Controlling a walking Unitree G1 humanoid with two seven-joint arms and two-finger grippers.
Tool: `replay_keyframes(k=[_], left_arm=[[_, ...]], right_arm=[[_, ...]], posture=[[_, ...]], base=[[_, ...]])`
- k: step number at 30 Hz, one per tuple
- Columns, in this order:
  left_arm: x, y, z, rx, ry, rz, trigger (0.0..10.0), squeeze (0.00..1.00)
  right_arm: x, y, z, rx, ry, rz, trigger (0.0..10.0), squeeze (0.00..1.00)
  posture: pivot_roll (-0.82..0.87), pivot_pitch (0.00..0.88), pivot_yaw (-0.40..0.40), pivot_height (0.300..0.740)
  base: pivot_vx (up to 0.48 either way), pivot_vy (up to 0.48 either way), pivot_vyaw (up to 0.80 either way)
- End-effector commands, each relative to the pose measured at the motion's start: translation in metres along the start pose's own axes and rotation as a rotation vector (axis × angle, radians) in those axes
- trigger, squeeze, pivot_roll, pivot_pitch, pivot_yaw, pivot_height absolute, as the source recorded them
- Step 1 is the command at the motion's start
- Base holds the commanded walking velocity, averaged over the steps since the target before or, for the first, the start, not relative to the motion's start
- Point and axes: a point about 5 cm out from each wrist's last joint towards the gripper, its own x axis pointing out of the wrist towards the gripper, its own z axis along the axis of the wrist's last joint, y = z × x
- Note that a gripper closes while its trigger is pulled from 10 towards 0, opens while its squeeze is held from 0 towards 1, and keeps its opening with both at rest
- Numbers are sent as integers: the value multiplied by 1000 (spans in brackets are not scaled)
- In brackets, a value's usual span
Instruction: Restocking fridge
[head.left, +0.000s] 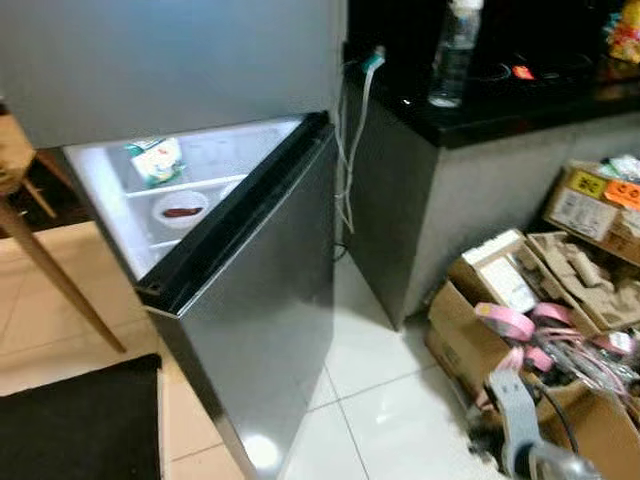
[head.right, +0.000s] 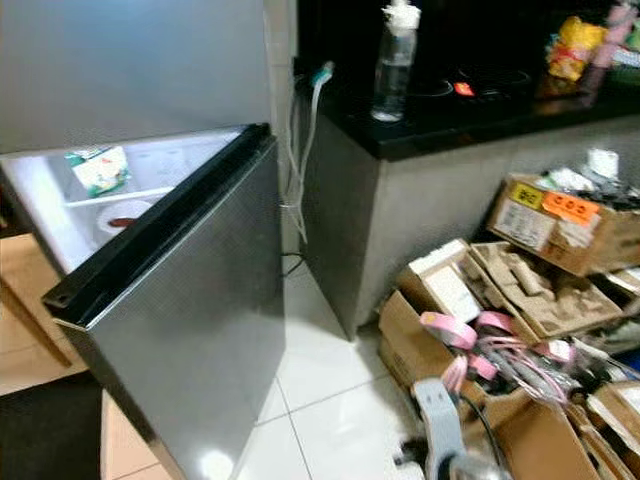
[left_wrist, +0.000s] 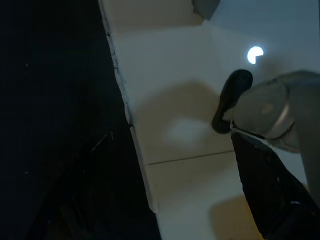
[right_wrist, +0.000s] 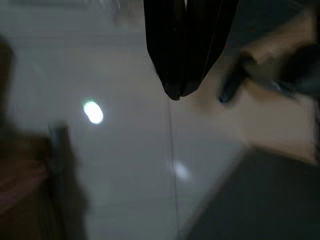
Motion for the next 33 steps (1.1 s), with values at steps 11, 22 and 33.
replay_keyframes(k=[11,22,33], left_arm=[[-1,-1,-5,10,24,-7,10000,0],[0,-3,-3,27,16,-20,10000,0],[1,-6,-1,24,10,-27,10000,0]], right_arm=[[-16,6,-80,17,252,-98,10000,0],[-17,9,-86,-8,264,-124,10000,0],[1,2,-17,-33,33,-118,10000,0]], posture=[[-94,0,-11,740],[-93,0,-8,740],[-94,0,-14,740]], base=[[0,0,781],[0,0,781],[0,0,781]])
